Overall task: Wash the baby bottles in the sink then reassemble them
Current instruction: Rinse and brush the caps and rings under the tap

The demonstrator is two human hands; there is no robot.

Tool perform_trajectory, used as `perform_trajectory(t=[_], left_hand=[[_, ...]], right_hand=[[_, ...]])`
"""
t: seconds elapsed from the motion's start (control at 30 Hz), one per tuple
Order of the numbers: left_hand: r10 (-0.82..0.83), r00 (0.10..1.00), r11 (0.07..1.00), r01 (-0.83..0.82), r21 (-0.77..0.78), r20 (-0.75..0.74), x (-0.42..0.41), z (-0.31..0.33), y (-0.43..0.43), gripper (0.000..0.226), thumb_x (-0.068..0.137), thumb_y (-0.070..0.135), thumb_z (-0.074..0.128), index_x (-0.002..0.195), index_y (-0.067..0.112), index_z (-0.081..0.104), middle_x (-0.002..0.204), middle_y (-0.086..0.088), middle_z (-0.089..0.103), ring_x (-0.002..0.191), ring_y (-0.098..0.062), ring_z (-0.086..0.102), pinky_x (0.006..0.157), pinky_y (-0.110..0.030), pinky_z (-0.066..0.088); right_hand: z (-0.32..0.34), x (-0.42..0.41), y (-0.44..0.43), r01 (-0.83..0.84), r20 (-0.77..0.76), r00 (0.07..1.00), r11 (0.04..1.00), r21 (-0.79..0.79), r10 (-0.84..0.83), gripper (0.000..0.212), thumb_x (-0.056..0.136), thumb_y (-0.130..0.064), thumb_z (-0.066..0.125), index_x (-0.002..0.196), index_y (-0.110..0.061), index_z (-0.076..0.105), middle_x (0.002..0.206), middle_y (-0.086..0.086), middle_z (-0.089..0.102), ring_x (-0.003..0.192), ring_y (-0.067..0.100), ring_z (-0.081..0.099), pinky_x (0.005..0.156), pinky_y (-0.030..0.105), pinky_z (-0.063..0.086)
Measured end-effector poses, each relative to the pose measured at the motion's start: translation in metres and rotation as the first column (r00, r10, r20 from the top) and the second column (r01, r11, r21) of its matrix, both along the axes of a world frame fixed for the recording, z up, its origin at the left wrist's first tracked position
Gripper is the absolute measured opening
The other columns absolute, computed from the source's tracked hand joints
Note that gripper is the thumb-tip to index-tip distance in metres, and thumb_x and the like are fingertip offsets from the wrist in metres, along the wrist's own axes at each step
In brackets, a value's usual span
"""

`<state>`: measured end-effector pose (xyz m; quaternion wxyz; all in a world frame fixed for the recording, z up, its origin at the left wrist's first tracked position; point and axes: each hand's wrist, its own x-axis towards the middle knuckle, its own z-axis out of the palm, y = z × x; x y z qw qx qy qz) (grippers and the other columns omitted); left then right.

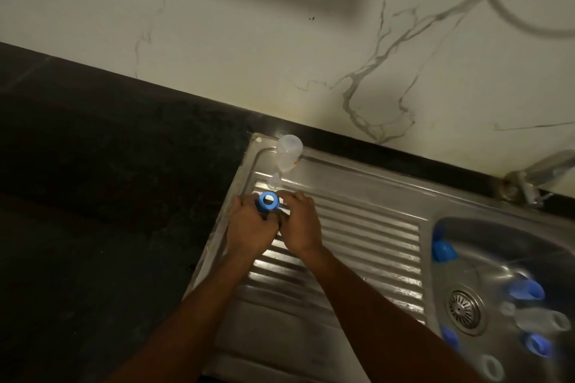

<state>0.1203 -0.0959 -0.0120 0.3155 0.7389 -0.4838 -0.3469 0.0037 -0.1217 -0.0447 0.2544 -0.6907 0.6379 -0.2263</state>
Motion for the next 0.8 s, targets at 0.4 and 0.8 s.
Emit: perform_trajectory(t=[0.4,0.8], left_hand=[[-0.005,0.942,0.964,0.093,-0.248,0.335,-0.067,0.001,0.042,0.053,0.082,0.04,0.061,0.123,0.008,0.05,0.119,-0.013,0.052,0.101,-0.028,0.056,0.084,-0.041,0.051],[-0.516,0.671,0.71,0.683,-0.172,0.532,-0.355,-0.014,0.104,0.029,0.075,0.02,0.052,0.099,0.007,0.063,0.102,-0.014,0.056,0.089,-0.034,0.056,0.076,-0.046,0.05]], right_hand=[[0.017,-0.084,0.04,-0.022,0.246,0.969,0.998,-0.058,0.036,0.039,0.093,-0.013,0.06,0.133,-0.012,0.058,0.134,0.008,0.057,0.126,0.022,0.05,0.109,0.039,0.04],[-0.018,-0.399,0.106,0.127,0.08,0.989,0.989,-0.074,-0.121,0.038,0.089,-0.009,0.053,0.126,-0.008,0.062,0.127,0.014,0.061,0.119,0.029,0.056,0.104,0.037,0.044]])
